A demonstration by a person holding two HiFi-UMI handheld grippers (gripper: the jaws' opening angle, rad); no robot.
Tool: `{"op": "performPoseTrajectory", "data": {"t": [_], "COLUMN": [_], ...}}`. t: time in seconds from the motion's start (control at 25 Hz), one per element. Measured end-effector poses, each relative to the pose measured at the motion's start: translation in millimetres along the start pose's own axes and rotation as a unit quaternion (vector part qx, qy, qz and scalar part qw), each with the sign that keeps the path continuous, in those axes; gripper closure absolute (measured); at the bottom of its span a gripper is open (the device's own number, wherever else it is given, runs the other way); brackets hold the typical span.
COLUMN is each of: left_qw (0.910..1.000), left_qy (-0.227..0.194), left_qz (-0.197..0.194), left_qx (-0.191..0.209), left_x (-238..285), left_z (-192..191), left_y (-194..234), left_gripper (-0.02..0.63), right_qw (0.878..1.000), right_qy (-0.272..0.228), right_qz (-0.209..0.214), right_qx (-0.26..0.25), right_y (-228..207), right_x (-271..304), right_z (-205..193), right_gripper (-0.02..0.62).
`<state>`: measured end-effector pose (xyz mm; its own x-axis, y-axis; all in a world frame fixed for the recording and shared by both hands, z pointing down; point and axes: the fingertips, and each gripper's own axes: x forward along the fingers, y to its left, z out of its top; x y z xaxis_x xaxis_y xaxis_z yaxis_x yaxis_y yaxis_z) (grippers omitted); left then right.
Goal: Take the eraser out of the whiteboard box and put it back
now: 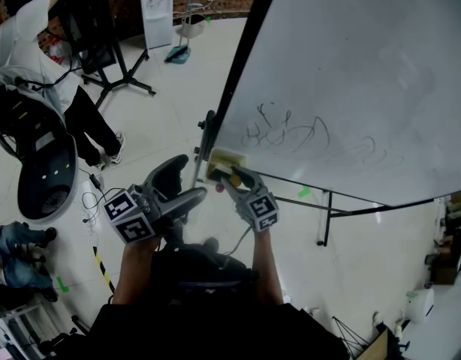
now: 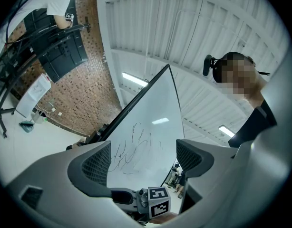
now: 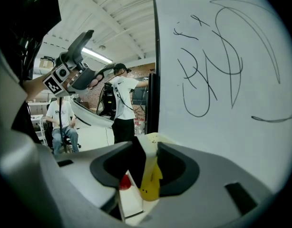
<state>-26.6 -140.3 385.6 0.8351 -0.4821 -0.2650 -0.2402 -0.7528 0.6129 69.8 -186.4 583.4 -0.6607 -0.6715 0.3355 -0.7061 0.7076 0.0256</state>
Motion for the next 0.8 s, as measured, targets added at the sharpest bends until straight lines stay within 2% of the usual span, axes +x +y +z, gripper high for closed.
{"op": "performPoseTrajectory", "data": {"t": [0.24, 0.52, 0.64, 0.8], "left_qw": [1.0, 1.0, 1.0, 0.9999], "left_qy": [0.002, 0.004, 0.007, 0.011], "left_qz": [-0.001, -0.002, -0.002, -0.002], "left_qx": [-0.001, 0.0, 0.0, 0.001], "left_x": [1.5, 5.4, 7.2, 10.0], "left_z": [-2.0, -5.1, -7.2, -10.7], "left_y": [-1.1, -2.9, -4.9, -8.7], "left_gripper": [0.178, 0.178, 0.178, 0.178], "right_qw": [1.0, 1.0, 0.999, 0.993], "right_qy": [-0.005, -0.019, -0.041, -0.098], "right_qz": [-0.007, -0.016, -0.014, 0.003], "right_qx": [0.01, 0.015, 0.031, 0.07], "right_y": [-3.9, -9.8, -11.5, -13.1], "right_x": [-3.8, -11.8, -19.9, -38.0], "right_z": [1.1, 8.1, 17.5, 42.2], "right_gripper": [0.374, 0.371, 0.371, 0.371]}}
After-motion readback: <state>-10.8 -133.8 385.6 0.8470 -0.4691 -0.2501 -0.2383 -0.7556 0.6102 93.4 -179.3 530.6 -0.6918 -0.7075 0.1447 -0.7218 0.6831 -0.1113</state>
